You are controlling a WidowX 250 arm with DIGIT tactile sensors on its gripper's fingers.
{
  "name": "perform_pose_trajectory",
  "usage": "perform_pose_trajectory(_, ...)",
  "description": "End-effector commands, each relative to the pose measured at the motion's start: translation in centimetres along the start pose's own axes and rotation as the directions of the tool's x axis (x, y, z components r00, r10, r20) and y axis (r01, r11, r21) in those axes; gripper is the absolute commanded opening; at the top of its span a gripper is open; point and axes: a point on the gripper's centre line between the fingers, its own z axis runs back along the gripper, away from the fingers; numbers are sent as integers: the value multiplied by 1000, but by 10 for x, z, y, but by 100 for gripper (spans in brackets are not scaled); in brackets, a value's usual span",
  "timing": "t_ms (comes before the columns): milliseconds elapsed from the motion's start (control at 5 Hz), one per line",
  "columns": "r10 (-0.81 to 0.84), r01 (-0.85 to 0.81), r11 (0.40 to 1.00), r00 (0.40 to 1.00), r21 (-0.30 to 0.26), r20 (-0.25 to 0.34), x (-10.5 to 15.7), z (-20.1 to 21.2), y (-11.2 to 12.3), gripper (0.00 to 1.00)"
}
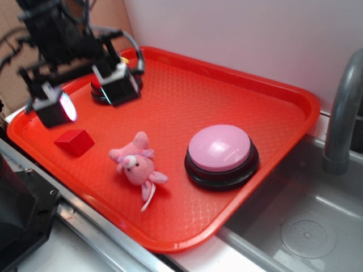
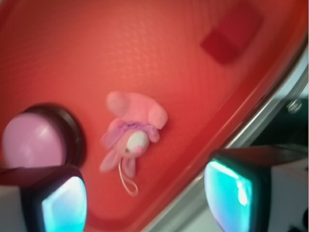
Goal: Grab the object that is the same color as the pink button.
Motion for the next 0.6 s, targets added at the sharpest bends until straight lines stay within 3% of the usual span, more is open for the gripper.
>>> perform_pose_trajectory(0, 105, -105, 994, 995, -25, -4, 15, -41, -13, 100)
perform_pose_trajectory(400, 97, -96, 995, 995, 31, -15, 20, -71, -18, 100)
